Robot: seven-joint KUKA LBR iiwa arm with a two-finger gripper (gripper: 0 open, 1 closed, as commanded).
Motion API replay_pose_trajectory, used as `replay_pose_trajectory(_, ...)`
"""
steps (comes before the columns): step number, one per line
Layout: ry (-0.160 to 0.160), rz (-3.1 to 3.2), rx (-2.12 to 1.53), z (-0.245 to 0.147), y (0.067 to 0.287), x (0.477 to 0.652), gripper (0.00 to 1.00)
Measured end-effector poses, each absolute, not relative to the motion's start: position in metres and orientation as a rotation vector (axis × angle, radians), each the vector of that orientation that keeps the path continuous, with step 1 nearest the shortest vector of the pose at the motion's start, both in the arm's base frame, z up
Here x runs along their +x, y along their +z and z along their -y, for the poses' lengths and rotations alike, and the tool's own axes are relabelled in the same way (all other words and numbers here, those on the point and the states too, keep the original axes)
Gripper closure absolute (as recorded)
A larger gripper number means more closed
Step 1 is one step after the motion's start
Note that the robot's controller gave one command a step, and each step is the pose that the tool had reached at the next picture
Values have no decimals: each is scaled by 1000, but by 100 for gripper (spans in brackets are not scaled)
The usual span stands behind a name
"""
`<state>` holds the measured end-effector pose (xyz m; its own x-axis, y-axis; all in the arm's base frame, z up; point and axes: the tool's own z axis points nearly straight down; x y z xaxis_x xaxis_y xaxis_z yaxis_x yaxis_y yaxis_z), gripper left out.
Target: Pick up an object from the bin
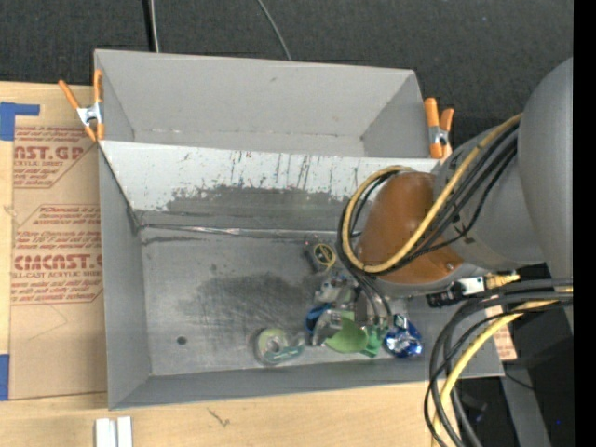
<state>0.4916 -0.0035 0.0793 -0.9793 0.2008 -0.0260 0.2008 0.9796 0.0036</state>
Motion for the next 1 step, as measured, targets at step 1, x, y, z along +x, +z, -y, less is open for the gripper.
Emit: replay_pose_trajectory(1,2,-3119,315,3,136,493,100)
